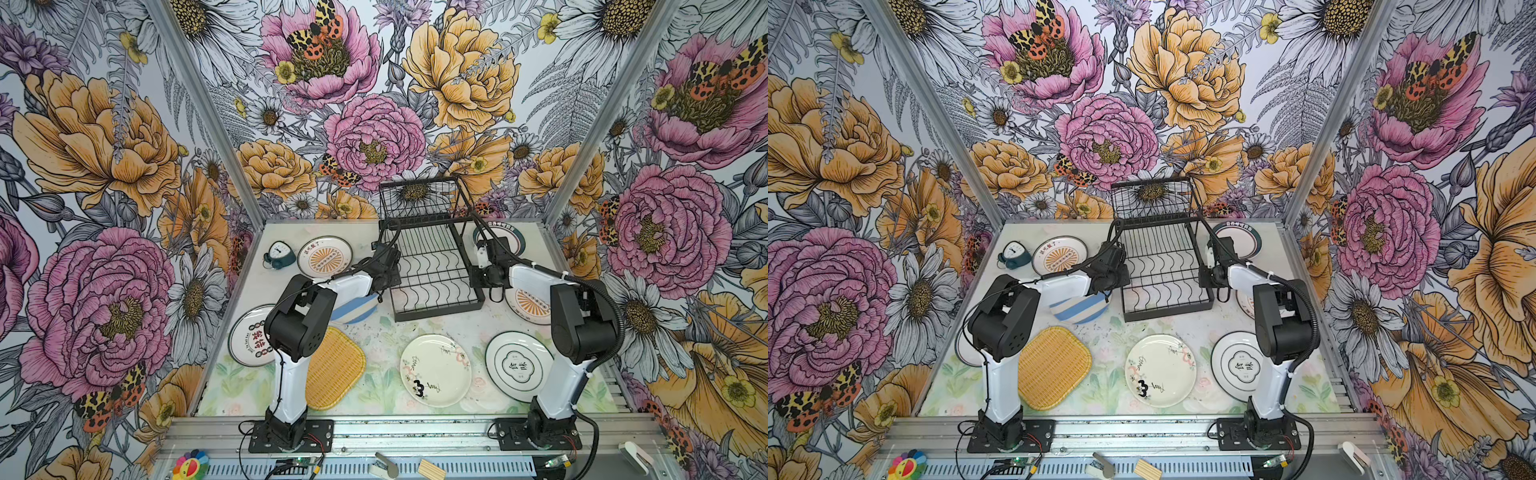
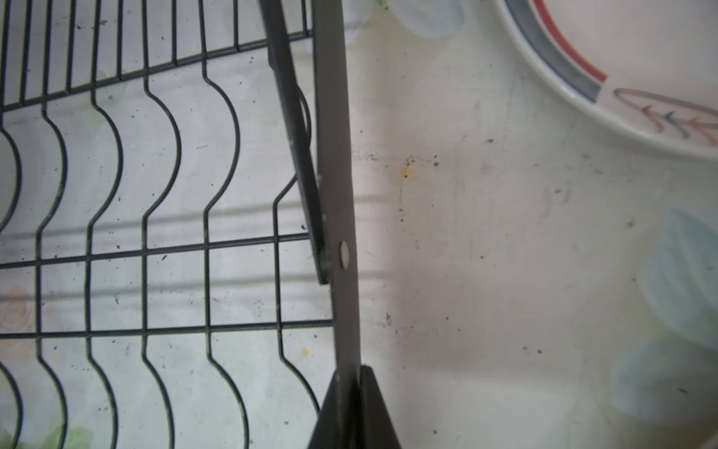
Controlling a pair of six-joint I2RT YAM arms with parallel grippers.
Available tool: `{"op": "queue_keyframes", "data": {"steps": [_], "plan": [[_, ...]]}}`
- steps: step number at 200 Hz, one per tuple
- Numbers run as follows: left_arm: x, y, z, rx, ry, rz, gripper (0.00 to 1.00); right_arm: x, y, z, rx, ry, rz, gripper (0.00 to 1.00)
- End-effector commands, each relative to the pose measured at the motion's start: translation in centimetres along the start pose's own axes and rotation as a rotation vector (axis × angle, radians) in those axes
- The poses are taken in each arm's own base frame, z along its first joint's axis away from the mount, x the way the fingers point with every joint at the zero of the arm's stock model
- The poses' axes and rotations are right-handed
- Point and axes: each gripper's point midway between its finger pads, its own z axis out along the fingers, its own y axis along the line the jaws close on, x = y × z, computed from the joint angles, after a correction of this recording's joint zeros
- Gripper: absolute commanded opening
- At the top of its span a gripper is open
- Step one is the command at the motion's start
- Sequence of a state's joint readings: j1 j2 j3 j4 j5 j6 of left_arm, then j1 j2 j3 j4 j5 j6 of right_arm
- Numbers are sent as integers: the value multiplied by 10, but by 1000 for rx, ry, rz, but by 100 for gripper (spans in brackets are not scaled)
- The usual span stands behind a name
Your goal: Load the plates into the dish rack
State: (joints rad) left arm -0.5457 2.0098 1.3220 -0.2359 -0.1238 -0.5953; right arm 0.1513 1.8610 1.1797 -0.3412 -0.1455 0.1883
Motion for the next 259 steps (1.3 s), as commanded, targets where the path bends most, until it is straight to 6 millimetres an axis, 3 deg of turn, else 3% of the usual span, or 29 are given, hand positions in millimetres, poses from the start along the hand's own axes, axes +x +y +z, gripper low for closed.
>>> {"op": "queue_keyframes", "data": {"steps": [1, 98, 194, 259], "plan": [[20, -2, -1, 35, 57, -38, 0, 1, 36, 4, -121, 16, 13, 1], [41, 1, -11, 35, 90, -11, 0, 27, 52, 4, -130, 60, 9, 0], [56, 6, -19, 38, 125, 5, 0, 55, 47, -7, -102, 89, 35, 0], [64, 12, -23, 22, 144, 3, 0, 62, 53, -12, -109, 93, 45, 0]]}}
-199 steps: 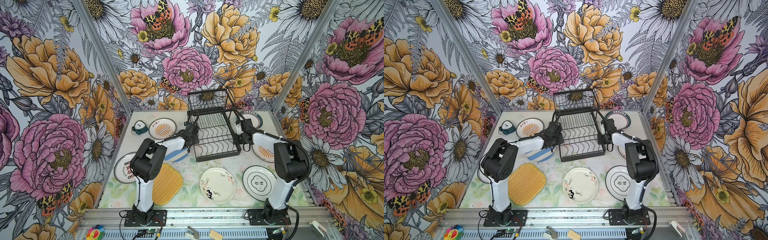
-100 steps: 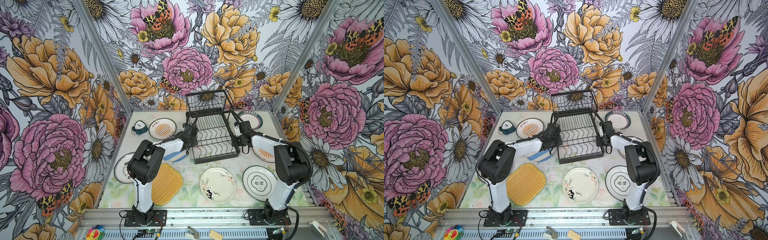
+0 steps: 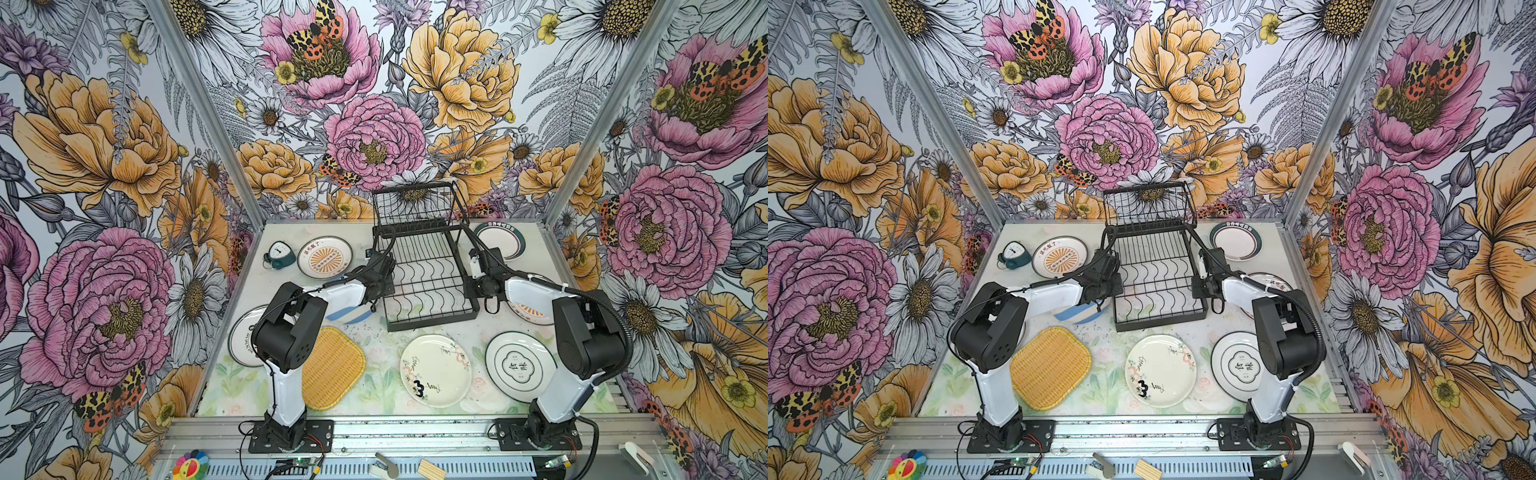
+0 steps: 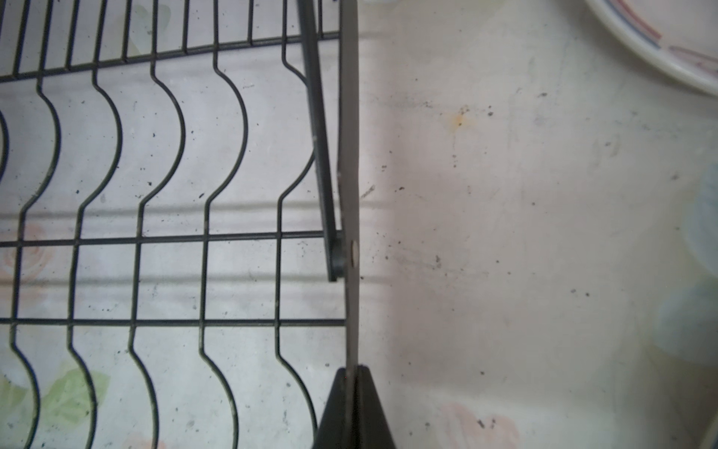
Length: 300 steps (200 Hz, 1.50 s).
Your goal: Load the plates into the dish rack
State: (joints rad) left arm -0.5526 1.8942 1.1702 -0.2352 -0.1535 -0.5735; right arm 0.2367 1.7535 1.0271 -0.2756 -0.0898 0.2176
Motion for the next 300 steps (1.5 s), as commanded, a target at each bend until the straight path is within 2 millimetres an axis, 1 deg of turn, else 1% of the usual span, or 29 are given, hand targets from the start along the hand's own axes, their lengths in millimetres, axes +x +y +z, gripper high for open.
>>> {"op": "queue_keyframes", "data": {"steps": [1, 39, 69, 78, 101, 128, 155, 174, 186, 197, 209, 218, 220, 222, 241, 277, 300], "plan": [[41, -12, 0, 66, 131, -26, 0, 31, 29, -2, -119, 105, 90, 0], [51, -13, -3, 67, 148, -26, 0, 34, 28, -5, -110, 104, 98, 0], [54, -14, -6, 67, 151, -33, 0, 38, 27, -6, -105, 107, 104, 0], [55, -15, -6, 67, 149, -30, 8, 38, 27, -6, -102, 107, 106, 0], [49, -18, -6, 72, 138, -21, 19, 36, 25, -7, -93, 99, 109, 0], [41, -20, -8, 63, 118, -10, 25, 30, 25, -9, -92, 84, 112, 0], [37, -21, -9, 59, 108, -13, 32, 27, 27, -10, -100, 79, 118, 1], [34, -22, -11, 61, 99, -15, 37, 26, 27, -11, -101, 77, 120, 8], [31, -22, -13, 59, 89, -19, 43, 26, 27, -12, -100, 76, 122, 14], [28, -22, -16, 59, 78, -21, 45, 25, 27, -14, -101, 69, 123, 24], [24, -22, -21, 61, 64, -21, 51, 23, 26, -18, -103, 58, 131, 34], [25, -20, -21, 50, 65, -16, 54, 22, 26, -22, -106, 51, 137, 40], [18, -24, -30, 67, 44, -19, 55, 20, 26, -23, -108, 45, 139, 42], [15, -25, -33, 71, 35, -21, 56, 21, 26, -24, -108, 45, 141, 43], [8, -24, -46, 72, 5, -20, 64, 19, 25, -34, -109, 31, 158, 52], [3, -19, -72, 78, -30, -24, 77, 27, 20, -57, -115, 24, 196, 61], [6, -19, -90, 95, -39, -16, 80, 39, 20, -78, -122, 29, 215, 64]]}}
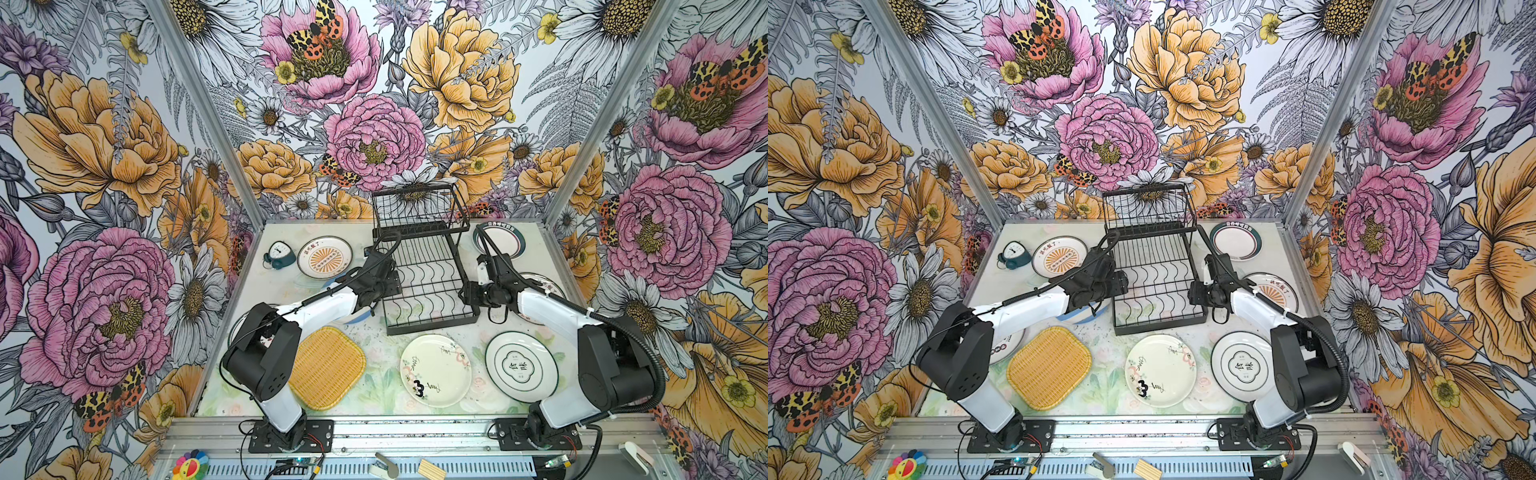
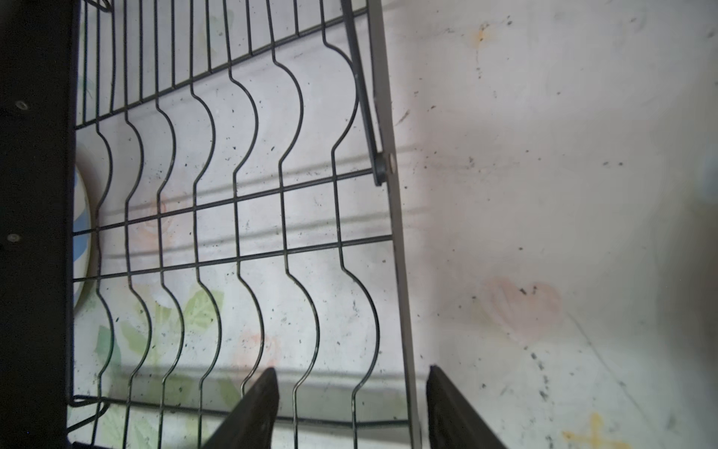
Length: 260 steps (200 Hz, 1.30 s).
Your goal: Load the plates into the dish rack
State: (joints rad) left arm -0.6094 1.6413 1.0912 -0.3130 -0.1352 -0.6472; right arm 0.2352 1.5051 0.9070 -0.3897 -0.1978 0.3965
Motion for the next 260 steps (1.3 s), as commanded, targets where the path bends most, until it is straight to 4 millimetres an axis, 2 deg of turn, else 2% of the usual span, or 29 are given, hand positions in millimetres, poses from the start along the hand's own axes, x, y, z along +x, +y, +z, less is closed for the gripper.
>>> {"op": "queue_keyframes", "data": {"steps": [1, 18, 44, 89, 112, 131, 167, 211, 260], "plan": [[10, 5, -16, -9, 6, 29, 80, 15, 0, -22, -14, 17, 38, 64], [17, 3, -28, 20, 20, 33, 82, 30, 3, -36, -39, 29, 57, 65], [34, 2, -46, 73, 46, 36, 82, 58, 18, -54, -140, 70, 96, 65], [67, 6, -71, 149, 96, 25, 82, 126, 33, -63, -253, 204, 147, 64], [79, 10, -82, 184, 113, 13, 81, 149, 38, -65, -286, 245, 160, 65], [89, 12, -86, 208, 142, 12, 81, 162, 39, -63, -282, 275, 163, 65], [108, 16, -84, 227, 202, 21, 80, 171, 37, -54, -231, 309, 134, 66], [121, 15, -89, 249, 228, 16, 80, 187, 30, -48, -184, 338, 143, 67], [133, 20, -91, 272, 236, 25, 80, 199, 29, -42, -223, 334, 143, 65]]}}
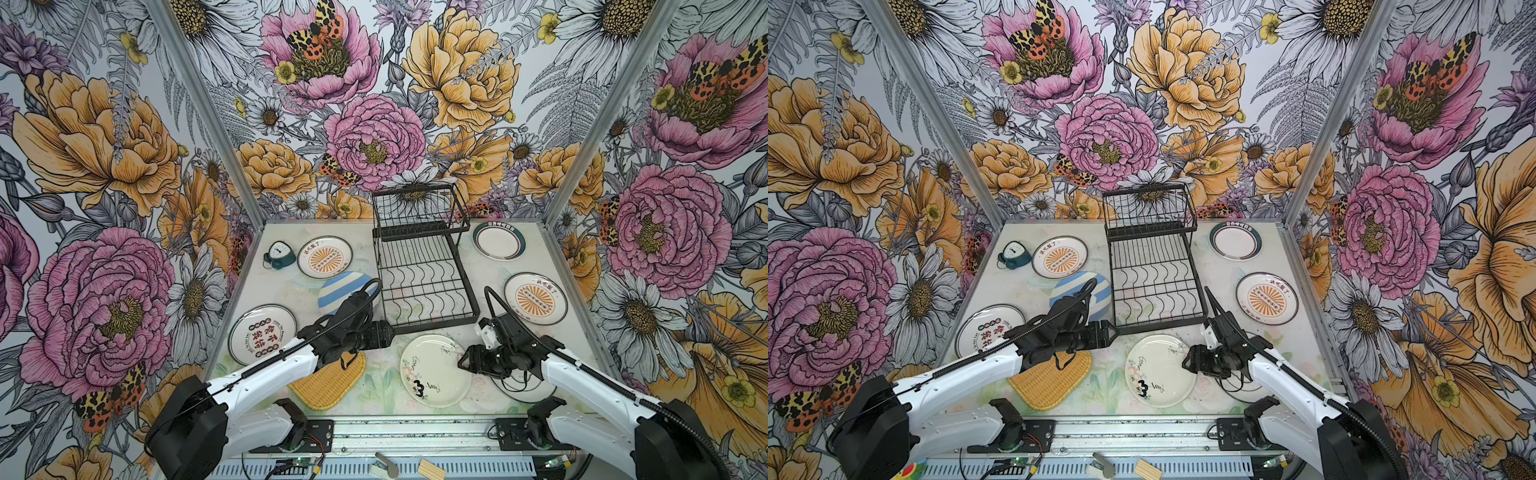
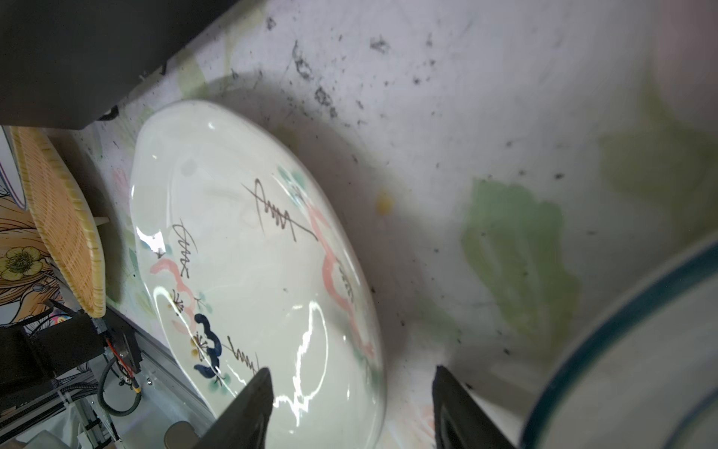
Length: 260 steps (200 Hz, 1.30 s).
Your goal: Load the plates into the dish rack
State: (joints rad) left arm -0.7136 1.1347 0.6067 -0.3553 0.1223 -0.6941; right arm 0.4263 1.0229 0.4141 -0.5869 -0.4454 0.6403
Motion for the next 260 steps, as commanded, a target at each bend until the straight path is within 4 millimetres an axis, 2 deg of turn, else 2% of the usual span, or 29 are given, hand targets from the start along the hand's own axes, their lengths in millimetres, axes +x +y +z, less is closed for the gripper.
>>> {"op": "queue_keyframes", "data": {"steps": [1, 42, 77, 136, 182, 246, 260], "plan": [[5, -5, -3, 42, 1, -1, 80, -5, 5, 2, -31, -34, -10, 65], [3, -6, -2, 63, -10, 6, 80, -9, 12, 10, -104, -59, 22, 63], [-3, -10, 0, 69, -20, -5, 80, -4, 7, 20, -101, -20, 43, 62], [-1, -11, 5, 80, -9, -19, 80, 6, 4, 28, -111, 33, 32, 51], [6, -5, 1, 82, -11, -35, 80, 7, -1, 33, -91, 49, 11, 36], [8, -1, 1, 80, -5, -37, 80, 8, -1, 34, -83, 52, -9, 0], [7, -2, 1, 83, -6, -37, 80, 7, 0, 34, -88, 50, -16, 0]]}}
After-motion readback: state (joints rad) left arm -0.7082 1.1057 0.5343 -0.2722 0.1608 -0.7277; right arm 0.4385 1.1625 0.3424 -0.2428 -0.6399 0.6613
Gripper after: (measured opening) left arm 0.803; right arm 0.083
